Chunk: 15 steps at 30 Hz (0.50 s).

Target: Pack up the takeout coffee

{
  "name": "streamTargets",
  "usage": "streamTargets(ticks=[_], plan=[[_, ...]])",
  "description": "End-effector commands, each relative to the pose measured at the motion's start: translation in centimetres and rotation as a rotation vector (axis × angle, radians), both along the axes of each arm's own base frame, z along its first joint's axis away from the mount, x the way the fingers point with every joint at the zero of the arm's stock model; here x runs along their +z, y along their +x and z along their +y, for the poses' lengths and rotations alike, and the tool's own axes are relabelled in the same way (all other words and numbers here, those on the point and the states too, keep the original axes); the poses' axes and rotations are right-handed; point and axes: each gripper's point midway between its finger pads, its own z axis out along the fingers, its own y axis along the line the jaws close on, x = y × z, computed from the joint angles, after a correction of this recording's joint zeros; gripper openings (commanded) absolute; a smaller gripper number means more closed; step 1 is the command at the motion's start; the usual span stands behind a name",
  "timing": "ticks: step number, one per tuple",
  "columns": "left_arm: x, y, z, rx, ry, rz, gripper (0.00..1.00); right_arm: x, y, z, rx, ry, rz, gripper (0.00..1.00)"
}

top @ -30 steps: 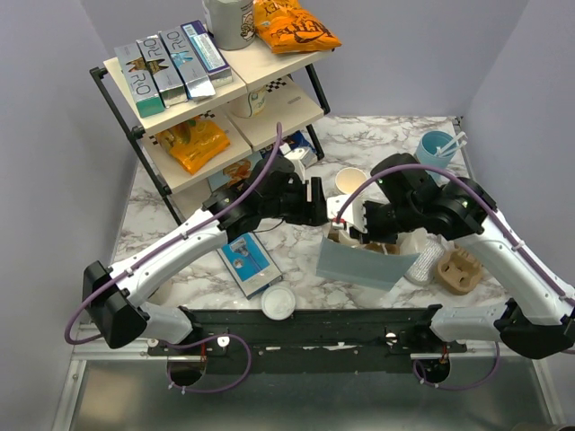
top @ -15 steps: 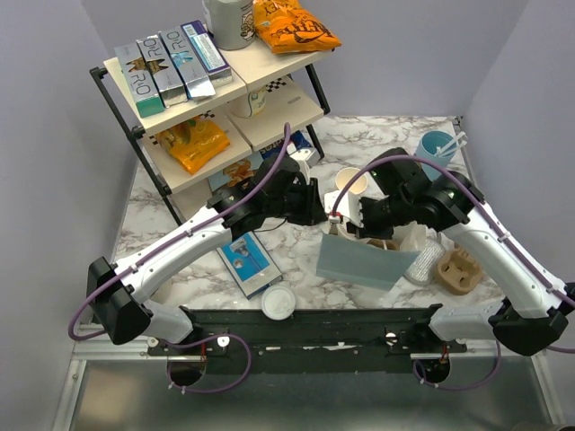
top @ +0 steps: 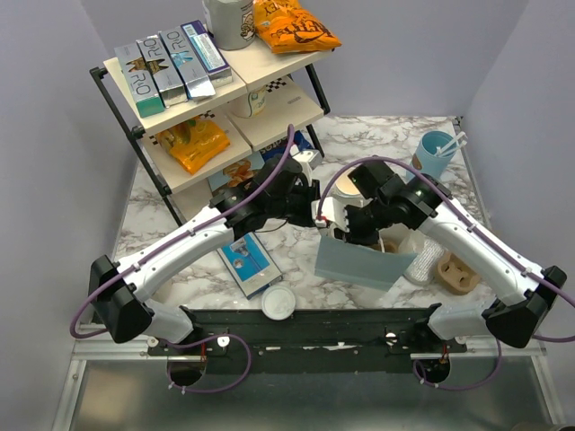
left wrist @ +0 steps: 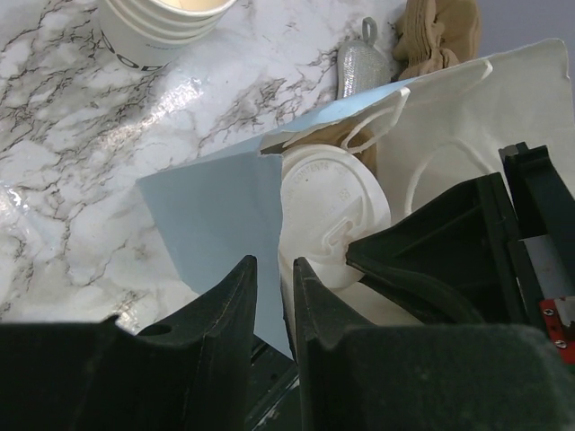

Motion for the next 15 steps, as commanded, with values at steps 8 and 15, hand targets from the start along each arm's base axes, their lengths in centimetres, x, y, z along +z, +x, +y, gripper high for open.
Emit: streamTargets(ticks=[8,15], plan=[[1.0,-0.4,-0.5,-0.03,-0.017,-0.01,0.31,-1.8,0.5,0.4,-0.025,0.04,0.006,0.01],[1.2,-0.6,-0.6,-0.04,-0.027,-0.013,0.34,-3.5,0.9,0.5,-0.021,0.011,0.031,0.01]])
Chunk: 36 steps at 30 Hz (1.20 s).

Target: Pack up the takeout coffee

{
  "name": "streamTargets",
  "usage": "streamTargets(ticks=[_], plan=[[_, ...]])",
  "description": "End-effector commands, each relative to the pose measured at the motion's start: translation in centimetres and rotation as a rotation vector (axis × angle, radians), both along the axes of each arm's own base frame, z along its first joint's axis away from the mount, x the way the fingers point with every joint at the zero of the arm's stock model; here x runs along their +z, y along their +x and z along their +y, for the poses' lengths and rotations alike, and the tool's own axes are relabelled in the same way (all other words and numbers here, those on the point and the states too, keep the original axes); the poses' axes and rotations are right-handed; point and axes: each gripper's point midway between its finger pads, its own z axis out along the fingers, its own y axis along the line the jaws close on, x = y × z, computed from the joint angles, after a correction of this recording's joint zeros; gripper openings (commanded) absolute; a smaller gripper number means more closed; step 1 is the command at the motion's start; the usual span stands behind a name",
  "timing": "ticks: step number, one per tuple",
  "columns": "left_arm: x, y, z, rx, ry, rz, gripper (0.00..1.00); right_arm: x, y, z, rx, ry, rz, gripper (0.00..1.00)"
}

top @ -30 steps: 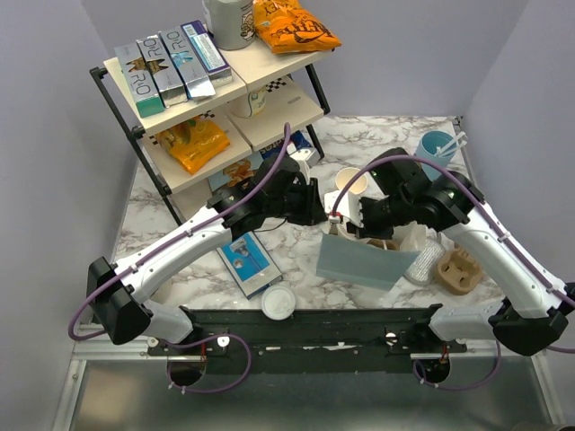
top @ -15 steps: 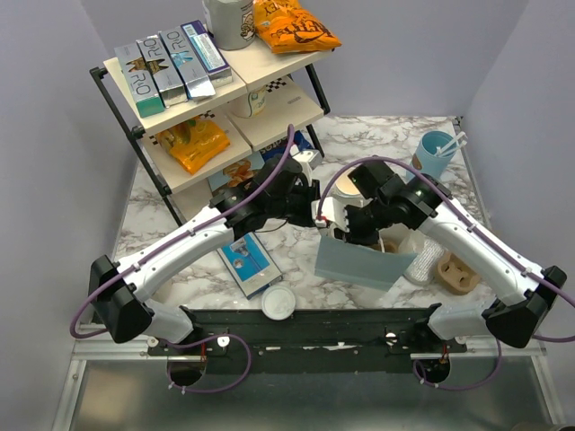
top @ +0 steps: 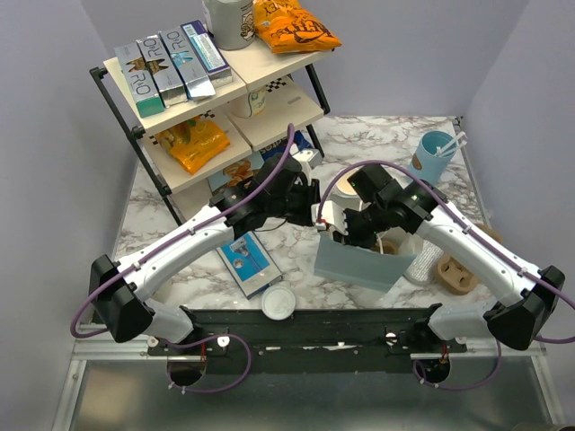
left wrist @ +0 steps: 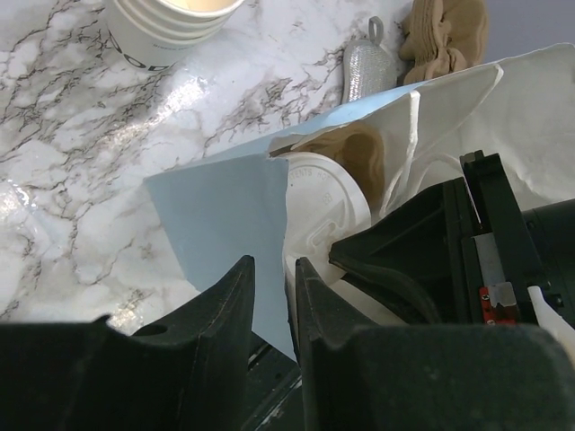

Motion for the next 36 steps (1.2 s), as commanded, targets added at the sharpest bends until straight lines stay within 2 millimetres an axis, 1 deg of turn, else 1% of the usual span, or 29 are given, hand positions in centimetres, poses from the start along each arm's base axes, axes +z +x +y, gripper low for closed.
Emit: streamTargets(ticks=[1,3,6,7,9,13,17,19,21,22,23,25,27,28,29,31,32,33,34,35,36], plan=[[1.3,-0.6,-0.6,-0.039,-0.036,-0.017,0.34,-1.7,0.6,0.3,-0.008,-0.009,0.018,0.01],[1.2,-0.7,-0.7,-0.038,-0.037,-0.012,0.34,-1.7,0.4,0.5,-0.003,-0.001,0.029,0.01],[1.1,-0.7,-0.7,-0.035,-0.039,-0.007,0.34,-1.9,0.3,0.1,-0.017,-0.01,0.026,0.01],[1.0,-0.6,-0.6,-0.026,-0.039,-0.003,0.29,-1.8,0.4,0.1,-0.024,-0.008,0.022,0.01],[0.9,-0.4,-0.4,-0.006,-0.035,-0.007,0.27,-1.5,0.4,-0.1,-0.033,-0.001,0.007,0.01],[1.2,-0.4,-0.1,0.007,-0.039,-0.014,0.2,-1.3,0.5,-0.2,-0.058,0.016,-0.006,0.01],[1.4,-0.8,-0.3,-0.016,-0.053,-0.01,0.2,-1.7,0.6,-0.3,-0.085,0.013,0.011,0.01],[1.5,-1.1,-0.4,-0.032,-0.067,-0.01,0.21,-2.2,0.7,-0.5,-0.098,0.0,0.029,0.01],[1.7,-1.4,-0.4,-0.043,-0.078,-0.012,0.26,-2.5,0.8,-0.5,-0.102,-0.007,0.038,0.01],[1.9,-1.5,-0.5,-0.049,-0.09,-0.015,0.37,-2.6,0.8,-0.5,-0.103,-0.01,0.044,0.01],[2.1,-1.7,-0.4,-0.055,-0.098,-0.015,0.41,-2.7,0.8,-0.5,-0.103,-0.012,0.05,0.01],[2.0,-1.9,-0.3,-0.054,-0.1,-0.011,0.53,-2.8,0.7,-0.5,-0.1,-0.015,0.056,0.01],[2.0,-2.0,0.0,-0.048,-0.099,-0.015,0.6,-3.0,0.6,-0.5,-0.098,-0.019,0.064,0.01],[2.0,-2.1,0.2,-0.041,-0.098,-0.012,0.66,-3.1,0.5,-0.5,-0.096,-0.02,0.069,0.01],[2.2,-2.1,0.4,-0.037,-0.101,-0.016,0.69,-3.3,0.4,-0.5,-0.095,-0.027,0.077,0.01],[1.8,-2.0,1.0,-0.011,-0.085,-0.015,0.75,-3.3,0.4,-0.6,-0.097,-0.039,0.088,0.01],[2.1,-2.1,1.3,0.001,-0.089,-0.021,0.76,-3.3,0.4,-0.7,-0.097,-0.045,0.091,0.01],[2.0,-1.8,1.8,0.029,-0.077,-0.028,0.77,-3.4,0.4,-0.8,-0.104,-0.057,0.097,0.01],[1.7,-1.8,2.2,0.045,-0.061,-0.024,0.92,-3.5,0.5,-0.9,-0.107,-0.064,0.099,0.01],[2.0,-1.7,2.8,0.07,-0.058,-0.037,0.99,-3.6,0.5,-0.9,-0.108,-0.071,0.101,0.01],[1.9,-1.6,3.3,0.093,-0.045,-0.041,0.99,-3.7,0.5,-1.0,-0.113,-0.081,0.103,0.01]])
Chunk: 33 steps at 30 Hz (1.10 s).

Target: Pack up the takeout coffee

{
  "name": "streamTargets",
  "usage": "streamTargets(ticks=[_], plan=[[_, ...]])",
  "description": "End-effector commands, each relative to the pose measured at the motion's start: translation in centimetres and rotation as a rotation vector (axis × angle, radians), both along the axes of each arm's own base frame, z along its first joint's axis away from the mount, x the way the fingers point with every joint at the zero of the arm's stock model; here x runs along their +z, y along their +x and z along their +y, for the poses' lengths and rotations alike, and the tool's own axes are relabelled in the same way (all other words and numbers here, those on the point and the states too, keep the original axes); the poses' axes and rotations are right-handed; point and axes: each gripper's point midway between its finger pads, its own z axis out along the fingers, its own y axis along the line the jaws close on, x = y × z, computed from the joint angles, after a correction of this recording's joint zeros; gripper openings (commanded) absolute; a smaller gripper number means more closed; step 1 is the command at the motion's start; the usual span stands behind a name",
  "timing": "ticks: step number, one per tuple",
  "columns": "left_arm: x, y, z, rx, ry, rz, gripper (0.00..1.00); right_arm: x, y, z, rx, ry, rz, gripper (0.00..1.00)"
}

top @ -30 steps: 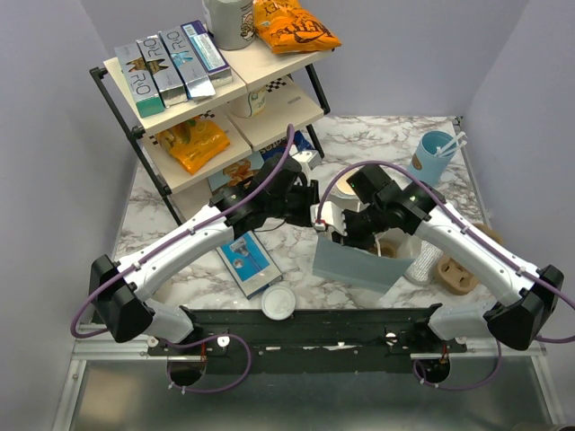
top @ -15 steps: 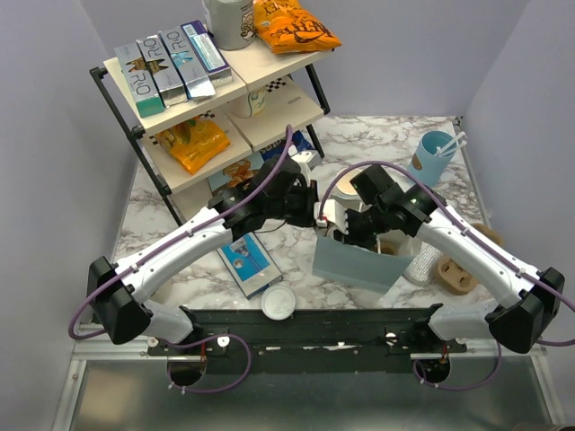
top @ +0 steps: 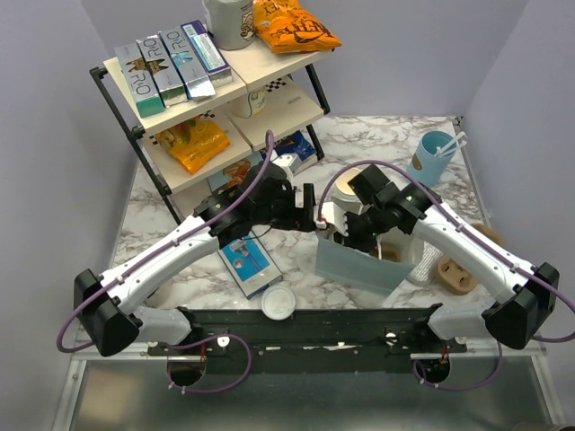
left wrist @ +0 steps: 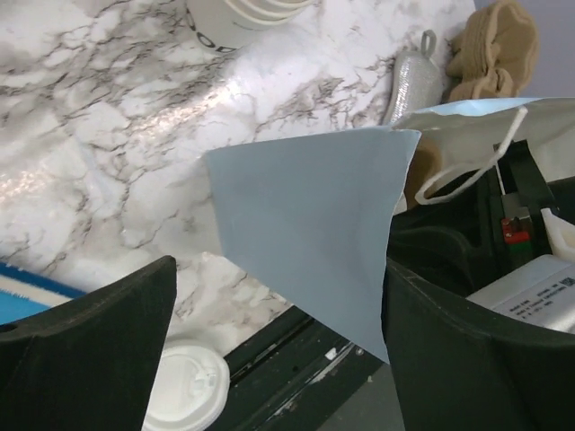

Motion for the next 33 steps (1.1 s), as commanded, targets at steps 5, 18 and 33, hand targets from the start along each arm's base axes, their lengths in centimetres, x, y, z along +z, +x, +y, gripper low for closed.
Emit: streamTargets(ticks=[5,18,33], plan=[[2.6,-0.1,3.5,0.149,0.01,-0.093,0.99,-1.1,0.9,-0.2,-0.05,-0.062,0.024,0.01],[1.7,1.7,6.1,0.281,0.095,-0.104,0.99,-0.7,1.2,-0.8,-0.088,-0.095,0.013,0.01],[0.5,1.7,8.6,0.33,0.136,-0.101,0.99,-1.1,1.2,-2.8,-0.162,-0.237,0.036,0.01]])
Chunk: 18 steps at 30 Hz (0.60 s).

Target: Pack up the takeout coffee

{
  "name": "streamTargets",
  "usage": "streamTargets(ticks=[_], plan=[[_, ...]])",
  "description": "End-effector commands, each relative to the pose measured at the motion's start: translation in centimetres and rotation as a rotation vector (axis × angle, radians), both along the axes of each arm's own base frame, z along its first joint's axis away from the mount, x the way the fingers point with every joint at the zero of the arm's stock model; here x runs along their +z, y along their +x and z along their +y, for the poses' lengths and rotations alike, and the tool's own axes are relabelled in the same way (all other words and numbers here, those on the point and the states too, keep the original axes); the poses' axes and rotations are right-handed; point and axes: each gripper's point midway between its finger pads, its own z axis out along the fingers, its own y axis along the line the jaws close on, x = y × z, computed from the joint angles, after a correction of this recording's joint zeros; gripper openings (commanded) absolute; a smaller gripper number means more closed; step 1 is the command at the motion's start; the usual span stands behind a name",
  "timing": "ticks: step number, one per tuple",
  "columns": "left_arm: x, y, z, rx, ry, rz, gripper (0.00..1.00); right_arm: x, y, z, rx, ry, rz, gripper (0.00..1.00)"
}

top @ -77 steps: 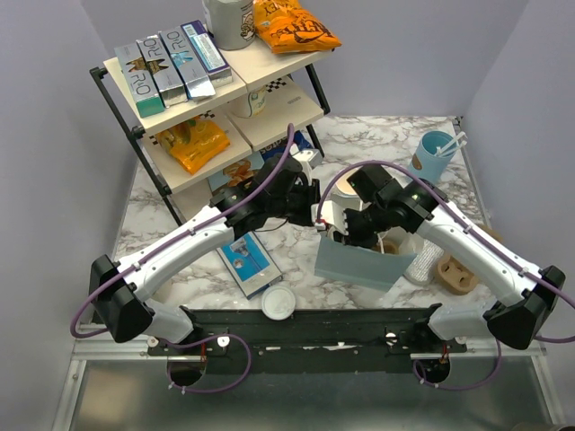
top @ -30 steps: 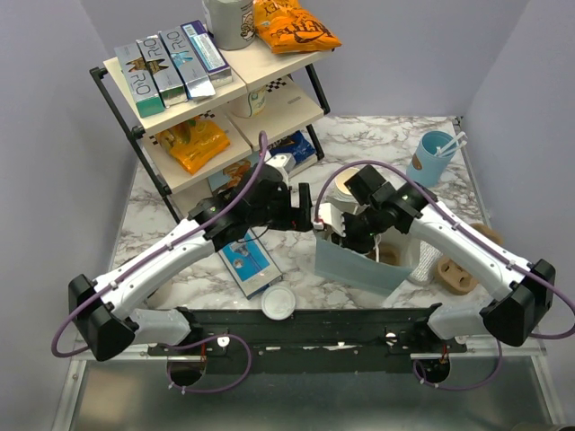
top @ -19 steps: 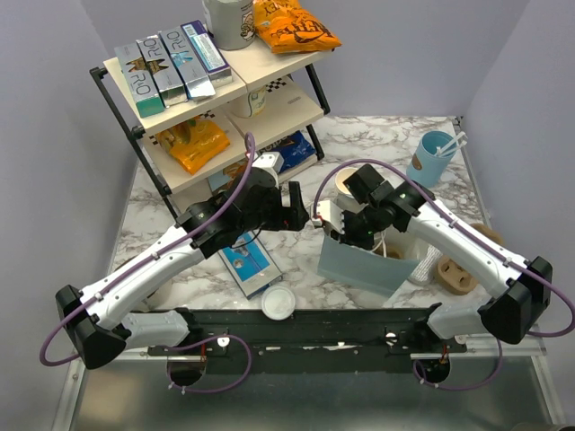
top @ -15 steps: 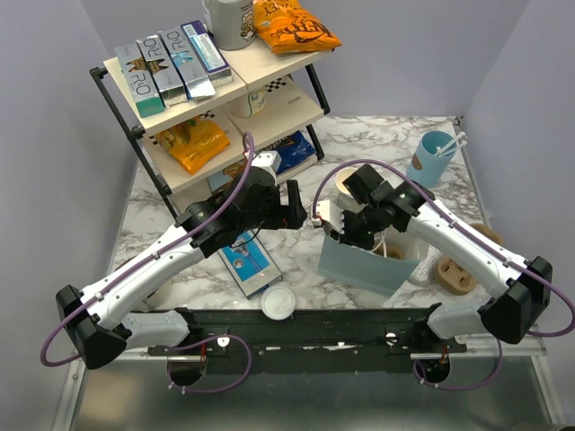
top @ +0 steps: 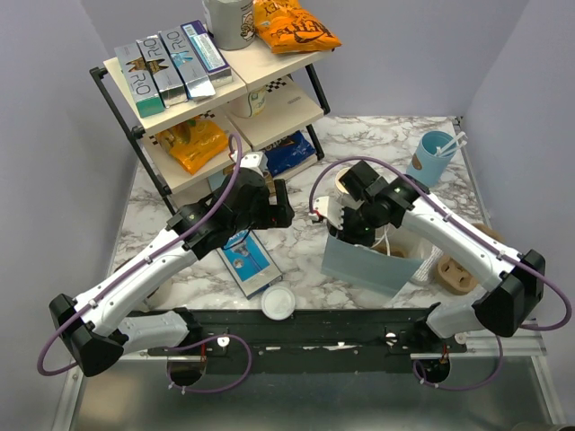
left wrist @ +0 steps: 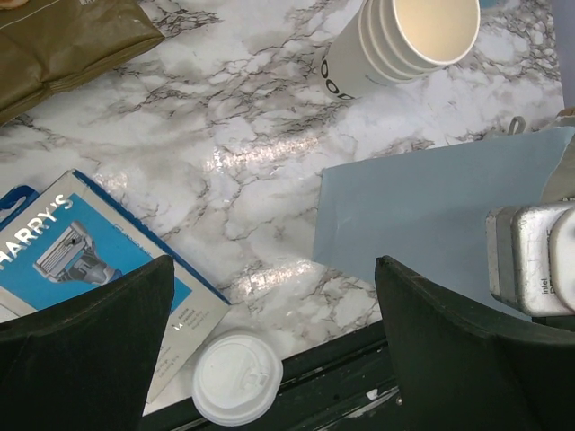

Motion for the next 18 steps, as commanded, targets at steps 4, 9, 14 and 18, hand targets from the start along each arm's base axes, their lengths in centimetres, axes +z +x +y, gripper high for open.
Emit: streamTargets(ticks=[4,9,14,18], plan=[[-0.6,0.1,0.8,0.013,0.024,-0.003,0.99,0.7,-0.2,-1.6,-0.043,-0.098,0.001,0.01],[-0.8,0.0,0.7,0.005,0.024,-0.003,0.99,0.8,-0.4,-2.3,-0.074,-0.146,0.015,0.01],[-1.0,0.1,0.7,0.001,0.033,-0.003,0.99,0.5,-0.5,-2.5,-0.1,-0.17,0.029,0.01],[-1.1,0.1,0.6,-0.002,0.037,0.0,0.99,-0.1,-0.6,-2.9,-0.118,-0.209,0.049,0.01]])
